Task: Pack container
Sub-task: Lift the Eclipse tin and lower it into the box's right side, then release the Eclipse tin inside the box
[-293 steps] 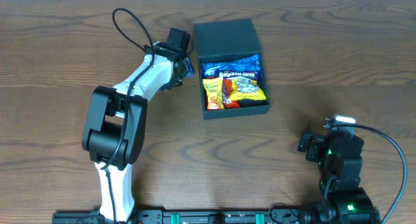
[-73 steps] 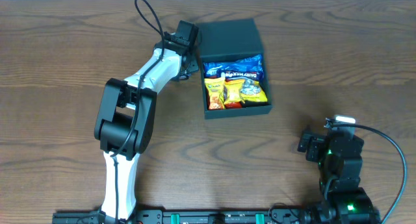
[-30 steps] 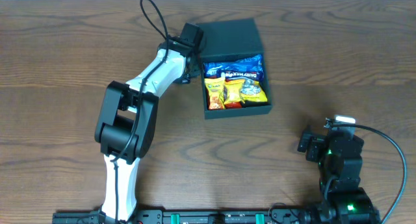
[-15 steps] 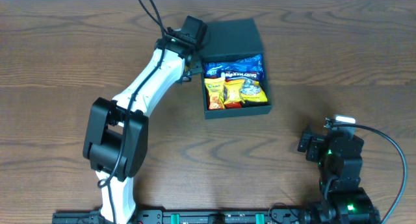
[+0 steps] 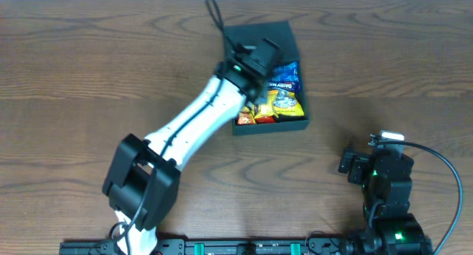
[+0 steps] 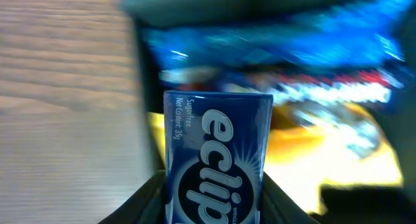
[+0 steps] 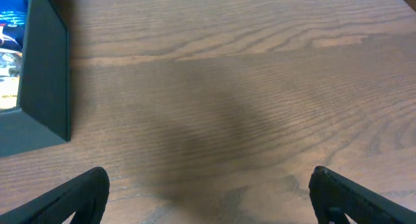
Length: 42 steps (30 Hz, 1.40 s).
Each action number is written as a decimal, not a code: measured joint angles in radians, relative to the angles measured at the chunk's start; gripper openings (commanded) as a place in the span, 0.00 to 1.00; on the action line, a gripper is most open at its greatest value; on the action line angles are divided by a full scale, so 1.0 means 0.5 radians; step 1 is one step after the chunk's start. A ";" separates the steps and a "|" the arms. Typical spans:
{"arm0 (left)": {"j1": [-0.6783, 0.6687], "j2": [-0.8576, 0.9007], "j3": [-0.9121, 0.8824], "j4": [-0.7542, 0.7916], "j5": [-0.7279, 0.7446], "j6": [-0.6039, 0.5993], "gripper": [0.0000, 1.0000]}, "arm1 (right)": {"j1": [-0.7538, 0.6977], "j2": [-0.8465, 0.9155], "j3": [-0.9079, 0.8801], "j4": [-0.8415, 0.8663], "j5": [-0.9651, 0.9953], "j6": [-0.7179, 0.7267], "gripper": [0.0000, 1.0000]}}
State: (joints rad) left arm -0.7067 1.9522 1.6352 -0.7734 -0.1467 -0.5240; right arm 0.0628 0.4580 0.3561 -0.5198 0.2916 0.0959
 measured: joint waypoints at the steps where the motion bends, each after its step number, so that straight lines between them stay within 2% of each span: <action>1: -0.061 0.000 0.000 0.024 0.000 -0.007 0.38 | 0.001 0.000 0.000 0.000 0.000 0.000 0.99; 8: -0.297 0.001 0.000 0.095 0.005 -0.193 0.38 | 0.001 0.000 0.000 -0.001 0.000 0.000 0.99; 17: -0.311 0.130 0.000 0.285 0.027 -0.526 0.37 | 0.000 0.000 0.000 0.000 0.000 0.000 0.99; 31: -0.323 0.306 0.000 0.520 0.097 -0.592 0.38 | 0.000 0.000 0.000 0.000 0.000 0.000 0.99; 34: -0.327 0.307 0.000 0.546 0.124 -0.593 0.47 | 0.001 0.000 0.000 0.000 0.000 0.000 0.99; 42: -0.330 0.307 0.000 0.555 0.137 -0.621 0.48 | 0.000 0.000 0.000 0.000 0.000 0.000 0.99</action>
State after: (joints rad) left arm -0.8719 2.1059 1.6352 -0.4961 -0.0780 -0.8345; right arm 0.0628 0.4580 0.3561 -0.5198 0.2916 0.0959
